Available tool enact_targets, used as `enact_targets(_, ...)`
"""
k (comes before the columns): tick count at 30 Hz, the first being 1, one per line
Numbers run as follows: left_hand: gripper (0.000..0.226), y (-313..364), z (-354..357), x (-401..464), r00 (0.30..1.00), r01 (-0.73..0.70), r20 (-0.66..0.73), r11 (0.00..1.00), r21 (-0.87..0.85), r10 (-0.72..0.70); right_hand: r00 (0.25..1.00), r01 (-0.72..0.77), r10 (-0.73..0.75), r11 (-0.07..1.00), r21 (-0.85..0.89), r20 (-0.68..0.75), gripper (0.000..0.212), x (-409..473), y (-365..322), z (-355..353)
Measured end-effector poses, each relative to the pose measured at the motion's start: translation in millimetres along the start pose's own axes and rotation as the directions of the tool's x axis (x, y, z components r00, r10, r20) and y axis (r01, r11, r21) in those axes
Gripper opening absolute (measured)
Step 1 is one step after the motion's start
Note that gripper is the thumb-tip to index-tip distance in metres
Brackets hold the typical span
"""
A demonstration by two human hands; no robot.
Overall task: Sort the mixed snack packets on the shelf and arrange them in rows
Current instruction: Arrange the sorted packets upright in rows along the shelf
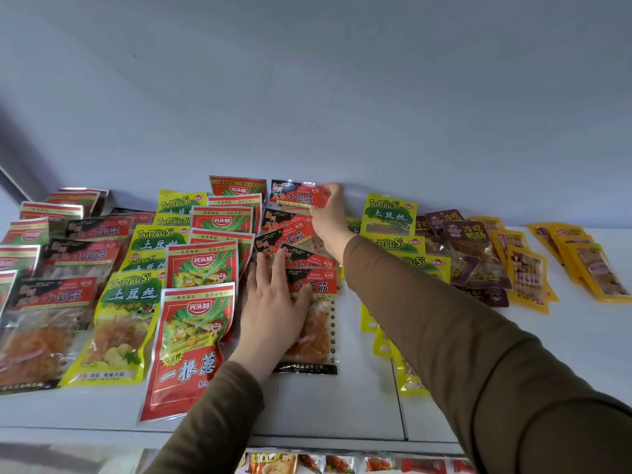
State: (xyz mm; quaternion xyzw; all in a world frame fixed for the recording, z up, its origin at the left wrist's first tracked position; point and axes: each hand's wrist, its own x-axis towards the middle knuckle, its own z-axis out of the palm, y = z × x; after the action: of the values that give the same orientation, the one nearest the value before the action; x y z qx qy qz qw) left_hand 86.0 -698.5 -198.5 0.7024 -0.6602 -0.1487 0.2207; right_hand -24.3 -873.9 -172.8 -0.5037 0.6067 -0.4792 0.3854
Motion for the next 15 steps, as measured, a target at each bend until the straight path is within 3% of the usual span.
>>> enact_targets(4,0.092,2,0,7,0.995,0.061,0.082,0.998,-0.011,-0.06,0.998,-0.06,0.059,0.997,0.052,0.007,0.05,-3,2,1)
enact_targets(11,0.092,6,-2,8,0.995,0.076,0.074,0.978,-0.192,-0.063,0.971,-0.153,0.106,0.965,0.213,0.216,0.071,-18,0,-15)
enact_targets(15,0.087,4,-8,28,0.997,0.07,0.057,0.966,-0.251,-0.057,0.96,-0.206,0.141,0.94,0.273,0.24,0.065,-36,-3,-34)
